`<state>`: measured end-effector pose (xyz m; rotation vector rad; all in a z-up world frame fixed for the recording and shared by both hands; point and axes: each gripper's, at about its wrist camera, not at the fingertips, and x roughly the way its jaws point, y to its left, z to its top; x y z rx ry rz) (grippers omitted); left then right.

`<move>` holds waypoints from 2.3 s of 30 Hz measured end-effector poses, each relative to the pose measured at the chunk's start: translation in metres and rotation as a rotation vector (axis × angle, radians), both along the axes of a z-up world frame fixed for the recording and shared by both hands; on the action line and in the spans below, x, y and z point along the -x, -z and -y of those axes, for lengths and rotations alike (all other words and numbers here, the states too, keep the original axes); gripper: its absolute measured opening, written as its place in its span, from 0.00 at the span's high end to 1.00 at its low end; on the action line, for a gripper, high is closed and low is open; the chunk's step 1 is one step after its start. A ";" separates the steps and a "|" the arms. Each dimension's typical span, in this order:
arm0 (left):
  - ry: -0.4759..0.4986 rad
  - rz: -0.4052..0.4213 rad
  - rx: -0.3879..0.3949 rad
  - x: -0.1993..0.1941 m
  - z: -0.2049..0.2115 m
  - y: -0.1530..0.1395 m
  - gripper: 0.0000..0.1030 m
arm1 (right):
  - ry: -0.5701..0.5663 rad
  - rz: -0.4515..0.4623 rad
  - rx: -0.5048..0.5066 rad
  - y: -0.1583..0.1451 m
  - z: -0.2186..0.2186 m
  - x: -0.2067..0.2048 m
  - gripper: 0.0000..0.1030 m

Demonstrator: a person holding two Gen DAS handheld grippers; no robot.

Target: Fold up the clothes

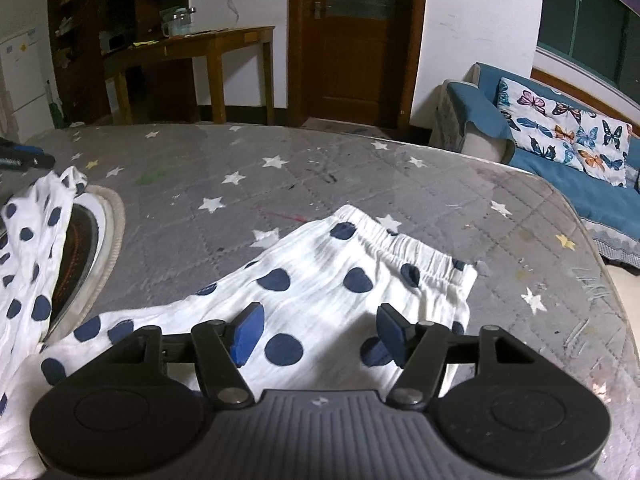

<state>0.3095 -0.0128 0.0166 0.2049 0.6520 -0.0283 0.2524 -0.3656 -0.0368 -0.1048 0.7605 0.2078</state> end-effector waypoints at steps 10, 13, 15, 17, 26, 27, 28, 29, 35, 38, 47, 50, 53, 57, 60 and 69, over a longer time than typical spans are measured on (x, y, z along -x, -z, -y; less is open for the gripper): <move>0.099 -0.120 0.033 -0.018 0.034 0.023 0.56 | -0.007 0.001 -0.008 0.001 0.001 -0.005 0.38; 0.116 -0.131 0.030 -0.019 0.039 0.028 0.54 | -0.006 -0.002 -0.013 0.004 0.003 -0.007 0.38; 0.130 -0.147 0.026 -0.019 0.042 0.032 0.54 | -0.005 -0.001 -0.018 0.005 0.005 -0.006 0.37; 0.137 -0.159 0.020 -0.018 0.043 0.038 0.54 | -0.005 0.001 -0.023 0.006 0.007 -0.005 0.37; 0.188 -0.079 -0.028 -0.012 0.054 0.032 0.84 | -0.011 0.003 -0.023 0.006 0.008 -0.006 0.37; 0.186 -0.043 -0.047 -0.011 0.056 0.030 0.85 | -0.011 0.004 -0.021 0.005 0.008 -0.007 0.37; 0.184 -0.008 -0.065 -0.010 0.058 0.027 0.85 | -0.011 0.004 -0.018 0.005 0.009 -0.008 0.37; 0.177 0.024 -0.074 -0.010 0.059 0.024 0.85 | -0.010 0.005 -0.016 0.005 0.009 -0.009 0.37; 0.131 0.102 -0.020 -0.016 0.062 0.020 0.81 | 0.009 0.010 -0.014 0.005 0.015 -0.022 0.37; 0.138 0.082 -0.014 -0.015 0.063 0.023 0.76 | 0.013 0.011 -0.012 0.008 0.017 -0.032 0.37; 0.180 -0.011 0.066 0.002 0.064 0.019 0.72 | 0.032 0.039 -0.008 0.006 0.019 -0.072 0.36; 0.232 -0.032 0.075 0.020 0.068 0.014 0.72 | 0.036 0.057 -0.012 -0.004 0.020 -0.065 0.36; 0.298 -0.049 0.094 0.046 0.080 0.009 0.71 | 0.022 0.054 -0.013 -0.011 0.021 -0.046 0.36; 0.426 -0.088 0.124 0.090 0.103 0.006 0.71 | -0.004 0.022 -0.003 -0.012 0.023 -0.021 0.37; 0.543 -0.103 0.140 0.129 0.126 0.003 0.71 | 0.000 -0.001 0.013 -0.008 0.026 -0.009 0.37; 0.891 -0.225 0.260 0.228 0.191 0.002 0.65 | 0.034 -0.023 0.019 0.005 0.038 -0.018 0.38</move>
